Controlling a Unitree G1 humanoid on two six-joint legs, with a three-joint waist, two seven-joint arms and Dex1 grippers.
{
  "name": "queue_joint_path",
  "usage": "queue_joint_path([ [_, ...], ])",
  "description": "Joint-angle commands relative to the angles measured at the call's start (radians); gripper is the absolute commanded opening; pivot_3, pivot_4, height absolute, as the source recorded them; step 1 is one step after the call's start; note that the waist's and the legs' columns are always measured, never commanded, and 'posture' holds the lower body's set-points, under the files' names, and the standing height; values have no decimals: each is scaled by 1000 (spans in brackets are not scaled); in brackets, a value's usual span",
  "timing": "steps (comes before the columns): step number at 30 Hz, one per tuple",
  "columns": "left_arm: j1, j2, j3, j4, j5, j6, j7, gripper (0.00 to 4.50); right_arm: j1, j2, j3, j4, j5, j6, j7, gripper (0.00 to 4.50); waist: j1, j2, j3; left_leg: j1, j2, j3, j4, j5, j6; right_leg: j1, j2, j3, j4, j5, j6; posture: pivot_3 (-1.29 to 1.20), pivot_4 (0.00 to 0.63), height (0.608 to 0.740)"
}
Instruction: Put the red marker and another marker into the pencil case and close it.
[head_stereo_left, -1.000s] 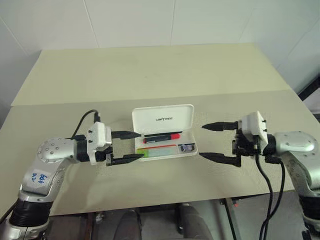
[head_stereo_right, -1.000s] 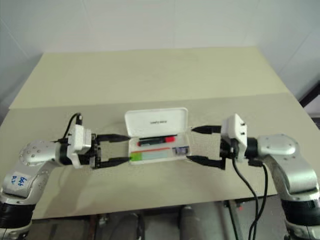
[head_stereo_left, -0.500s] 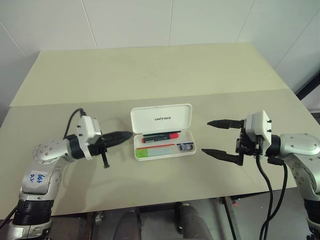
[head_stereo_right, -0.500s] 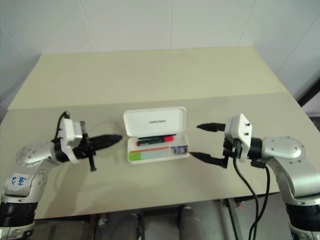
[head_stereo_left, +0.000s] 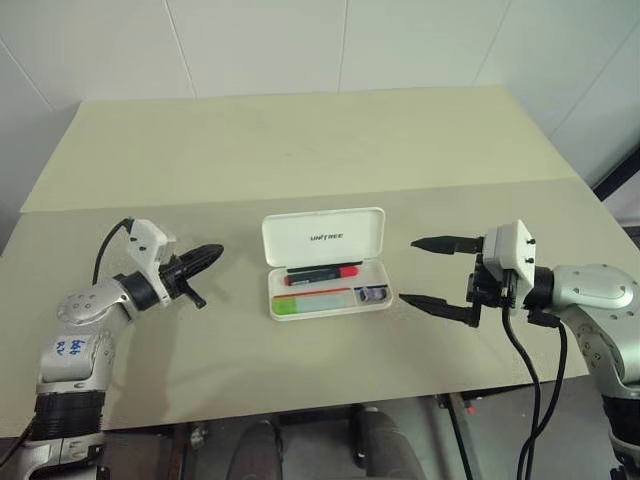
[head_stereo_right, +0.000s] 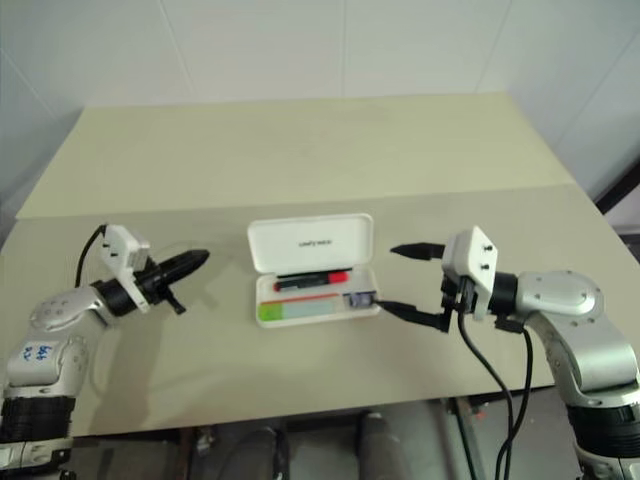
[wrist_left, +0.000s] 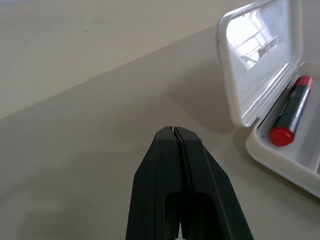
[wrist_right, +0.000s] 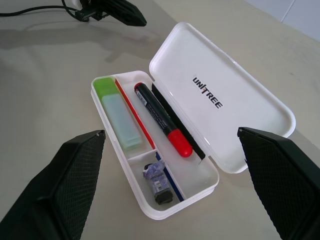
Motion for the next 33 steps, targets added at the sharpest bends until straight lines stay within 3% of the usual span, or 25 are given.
queue_joint_path([
  [1,-68,-16,-35,27,18,24,6,58,-23,7,-7,-7,1,-24,-17,4500,2,0,0,0,0,0,0,0,0,0,0,0,0,0,0,0,150,740],
  [9,-230,-90,-128,144,58,21,-17,58,-34,26,3,-12,-15,-34,-46,4500,0,0,0,-1,0,0,-1,0,0,0,0,0,0,3,6,0,150,740],
  [17,-279,-137,-141,154,21,50,-79,58,-23,32,-6,-23,-18,-40,-69,4500,1,0,0,-1,0,0,-1,0,0,-1,1,0,0,5,10,0,150,740],
  [24,-256,-97,-145,64,-29,84,-206,58,-8,37,-5,-23,-23,-52,-82,4500,1,0,0,-1,0,-1,-1,0,0,-1,1,0,0,5,9,0,150,740],
  [33,-230,-9,-236,-8,15,75,-350,58,-3,44,-2,-19,-26,-59,-88,4500,0,0,0,-1,0,-1,-1,0,0,0,1,0,0,3,5,0,150,740],
])
